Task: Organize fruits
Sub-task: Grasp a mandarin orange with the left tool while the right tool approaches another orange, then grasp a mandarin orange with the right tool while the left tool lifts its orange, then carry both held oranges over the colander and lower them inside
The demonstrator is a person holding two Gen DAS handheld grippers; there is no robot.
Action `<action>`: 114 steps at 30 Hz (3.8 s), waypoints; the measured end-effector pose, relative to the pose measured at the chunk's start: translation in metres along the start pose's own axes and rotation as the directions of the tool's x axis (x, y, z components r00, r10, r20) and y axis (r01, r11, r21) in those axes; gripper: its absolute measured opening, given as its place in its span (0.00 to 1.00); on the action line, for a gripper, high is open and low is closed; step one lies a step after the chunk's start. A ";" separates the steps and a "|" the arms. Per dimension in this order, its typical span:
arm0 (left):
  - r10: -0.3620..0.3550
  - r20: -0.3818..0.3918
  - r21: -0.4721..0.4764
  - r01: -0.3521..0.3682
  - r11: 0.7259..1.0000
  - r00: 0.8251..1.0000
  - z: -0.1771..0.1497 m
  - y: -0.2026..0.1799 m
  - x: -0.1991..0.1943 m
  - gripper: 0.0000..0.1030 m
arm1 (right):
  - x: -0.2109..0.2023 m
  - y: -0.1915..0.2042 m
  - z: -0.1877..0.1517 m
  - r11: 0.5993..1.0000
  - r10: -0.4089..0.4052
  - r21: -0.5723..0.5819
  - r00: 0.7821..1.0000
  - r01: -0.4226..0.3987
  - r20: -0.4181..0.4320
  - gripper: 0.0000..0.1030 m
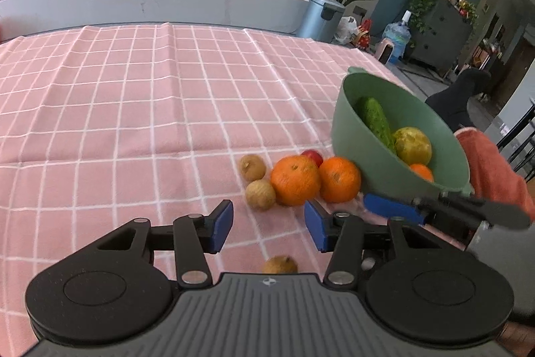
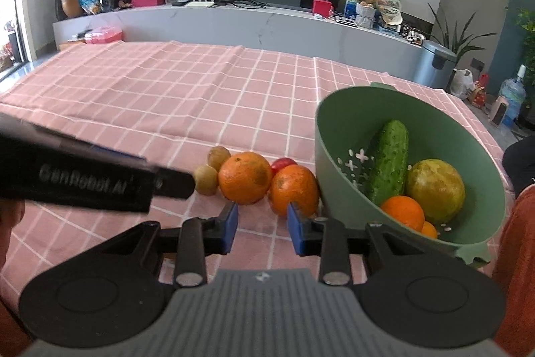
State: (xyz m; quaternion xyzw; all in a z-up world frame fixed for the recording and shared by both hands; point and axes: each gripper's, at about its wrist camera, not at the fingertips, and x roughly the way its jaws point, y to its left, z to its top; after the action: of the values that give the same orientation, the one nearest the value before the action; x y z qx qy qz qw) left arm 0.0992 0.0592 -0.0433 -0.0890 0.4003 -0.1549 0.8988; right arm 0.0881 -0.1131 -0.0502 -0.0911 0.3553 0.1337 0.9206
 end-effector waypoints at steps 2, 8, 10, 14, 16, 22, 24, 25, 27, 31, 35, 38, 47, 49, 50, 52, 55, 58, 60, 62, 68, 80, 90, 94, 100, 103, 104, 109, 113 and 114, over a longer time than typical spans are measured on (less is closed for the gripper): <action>-0.009 0.013 0.021 0.009 1.000 1.000 0.004 -0.005 0.004 0.56 | 0.003 -0.001 -0.003 1.000 -0.029 0.008 1.000 0.029 -0.012 0.28; -0.021 -0.005 0.121 0.022 0.992 1.000 0.010 -0.021 0.025 0.56 | 0.010 -0.011 -0.004 0.988 -0.078 0.133 0.997 0.079 -0.012 0.29; -0.028 -0.016 0.130 0.030 0.991 0.999 0.012 -0.021 0.031 0.56 | 0.013 -0.015 -0.005 0.983 -0.084 0.162 0.996 0.085 -0.013 0.30; -0.036 -0.030 0.162 0.040 0.986 0.999 0.015 -0.026 0.041 0.62 | 0.020 -0.023 -0.008 0.974 -0.070 0.214 0.997 0.076 -0.036 0.31; -0.022 -0.033 0.194 0.028 0.981 0.999 0.017 -0.030 0.045 0.62 | 0.022 -0.024 -0.008 0.973 -0.064 0.218 0.997 0.071 -0.039 0.31; -0.005 -0.056 0.281 0.020 0.959 0.998 0.020 -0.036 0.051 0.54 | 0.022 -0.026 -0.010 0.974 -0.044 0.223 0.999 0.049 -0.027 0.31; -0.006 -0.063 0.280 0.024 0.960 0.998 0.019 -0.034 0.050 0.46 | 0.022 -0.027 -0.011 0.973 -0.039 0.228 0.999 0.042 -0.018 0.31; -0.009 -0.058 0.284 0.025 0.959 0.998 0.018 -0.034 0.049 0.45 | 0.022 -0.027 -0.011 0.972 -0.038 0.231 0.999 0.041 -0.015 0.31; -0.005 -0.046 0.278 0.018 0.960 0.999 0.016 -0.034 0.047 0.44 | 0.023 -0.026 -0.012 0.971 -0.042 0.235 0.999 0.043 -0.010 0.31; 0.027 -0.025 0.247 -0.020 0.969 0.999 0.015 -0.031 0.038 0.43 | 0.024 -0.025 -0.014 0.964 -0.050 0.263 0.999 0.046 0.006 0.33; 0.050 0.008 0.181 -0.051 0.982 0.999 0.017 -0.022 0.020 0.43 | 0.027 -0.025 -0.012 0.948 -0.043 0.316 0.999 0.037 0.013 0.41; 0.066 0.022 0.160 -0.069 0.985 0.998 0.020 -0.017 0.011 0.43 | 0.031 -0.026 -0.011 0.926 -0.039 0.377 0.999 0.030 0.018 0.45; 0.157 0.033 0.116 -0.160 0.980 0.987 0.015 -0.003 -0.002 0.43 | 0.045 -0.030 -0.005 0.857 -0.054 0.514 0.998 0.040 0.014 0.45; 0.161 0.030 0.103 -0.163 0.981 0.987 0.015 0.000 -0.004 0.43 | 0.047 -0.030 -0.004 0.850 -0.050 0.525 0.999 0.033 0.018 0.45; 0.161 0.028 0.097 -0.163 0.982 0.986 0.015 0.001 -0.005 0.43 | 0.047 -0.030 -0.005 0.849 -0.047 0.528 0.999 0.030 0.019 0.43; 0.171 0.025 0.094 -0.173 0.981 0.985 0.014 0.002 -0.007 0.43 | 0.048 -0.034 -0.005 0.846 -0.040 0.532 0.999 0.026 0.015 0.39; 0.161 0.014 0.061 -0.162 0.985 0.987 0.011 0.007 -0.014 0.43 | 0.045 -0.037 -0.005 0.856 -0.016 0.518 1.000 0.008 0.011 0.38; 0.147 0.004 0.003 -0.147 0.989 0.989 0.007 0.014 -0.023 0.43 | 0.037 -0.032 -0.003 0.878 0.021 0.477 1.000 -0.025 0.013 0.38; 0.147 -0.005 -0.017 -0.147 0.989 0.989 0.005 0.018 -0.029 0.43 | 0.027 -0.025 -0.001 0.905 0.042 0.423 0.999 -0.048 0.024 0.38; 0.142 -0.005 -0.033 -0.142 0.989 0.990 0.003 0.019 -0.035 0.43 | 0.015 -0.017 0.001 0.929 0.069 0.360 0.997 -0.080 0.045 0.38; 0.115 0.018 -0.031 -0.114 0.993 0.993 0.004 0.005 -0.051 0.43 | -0.011 -0.007 0.011 0.962 0.140 0.222 0.985 -0.159 0.097 0.37; 0.080 0.080 -0.025 -0.078 0.997 0.994 0.020 -0.033 -0.075 0.43 | -0.061 -0.041 0.023 0.975 0.216 0.033 0.971 -0.221 0.102 0.37; -0.026 0.082 0.030 0.024 0.999 0.996 0.045 -0.087 -0.059 0.43 | -0.083 -0.102 0.044 0.959 0.241 -0.160 0.970 -0.235 0.019 0.37; -0.071 0.065 0.059 0.067 0.996 0.995 0.053 -0.107 -0.043 0.43 | -0.084 -0.125 0.052 0.949 0.235 -0.212 0.972 -0.234 -0.020 0.37; -0.105 0.032 0.119 0.101 0.988 0.994 0.063 -0.135 -0.015 0.43 | -0.072 -0.148 0.060 0.938 0.211 -0.259 0.973 -0.228 -0.091 0.37; -0.114 0.005 0.146 0.112 0.983 0.994 0.065 -0.142 -0.001 0.43 | -0.060 -0.156 0.062 0.934 0.187 -0.283 0.974 -0.217 -0.130 0.37; -0.114 -0.006 0.153 0.114 0.982 0.993 0.066 -0.143 0.005 0.43 | -0.056 -0.159 0.062 0.934 0.178 -0.289 0.974 -0.212 -0.138 0.37; -0.147 -0.067 0.167 0.156 0.974 0.987 0.068 -0.139 0.027 0.43 | -0.037 -0.166 0.060 0.932 0.185 -0.277 0.963 -0.235 -0.195 0.37; -0.138 -0.102 0.172 0.154 0.973 0.985 0.069 -0.136 0.042 0.43 | -0.022 -0.167 0.058 0.928 0.188 -0.276 0.955 -0.249 -0.231 0.37; -0.138 -0.107 0.172 0.155 0.973 0.985 0.070 -0.135 0.044 0.43 | -0.018 -0.167 0.059 0.927 0.189 -0.277 0.953 -0.253 -0.236 0.37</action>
State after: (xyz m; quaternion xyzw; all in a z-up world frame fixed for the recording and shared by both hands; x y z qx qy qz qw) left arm 0.1511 -0.0798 0.0109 -0.0293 0.4191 -0.2602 0.8694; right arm 0.1644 -0.2592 0.0176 -0.2040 0.4316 0.2798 0.8330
